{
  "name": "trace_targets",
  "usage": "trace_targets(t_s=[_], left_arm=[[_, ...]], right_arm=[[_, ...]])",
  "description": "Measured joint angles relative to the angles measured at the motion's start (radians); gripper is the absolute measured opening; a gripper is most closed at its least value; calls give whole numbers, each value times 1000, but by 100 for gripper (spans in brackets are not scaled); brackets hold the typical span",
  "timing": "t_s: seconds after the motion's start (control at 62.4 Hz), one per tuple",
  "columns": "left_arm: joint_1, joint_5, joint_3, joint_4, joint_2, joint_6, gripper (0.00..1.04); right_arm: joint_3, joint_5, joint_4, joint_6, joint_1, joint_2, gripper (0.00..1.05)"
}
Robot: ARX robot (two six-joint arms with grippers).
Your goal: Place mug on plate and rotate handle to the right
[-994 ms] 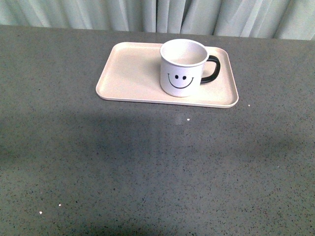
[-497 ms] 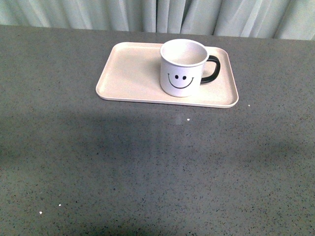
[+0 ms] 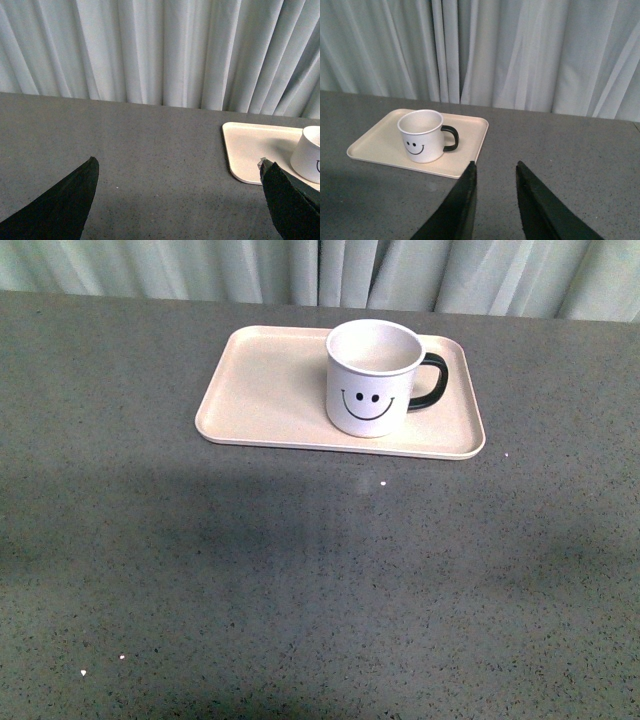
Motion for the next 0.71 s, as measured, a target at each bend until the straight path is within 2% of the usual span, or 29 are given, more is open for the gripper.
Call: trace_targets(t_s=[0.096, 0.144, 0.321, 0.706], left_arm=[[0, 0, 0, 0, 0, 0, 95], [0, 0, 0, 0, 0, 0, 95], [0, 0, 0, 0, 0, 0, 95], [0, 0, 0, 0, 0, 0, 95]], right_arm=[[0, 0, 0, 0, 0, 0, 51], [0, 0, 0, 0, 0, 0, 65], [0, 0, 0, 0, 0, 0, 96], [0, 0, 0, 0, 0, 0, 95]])
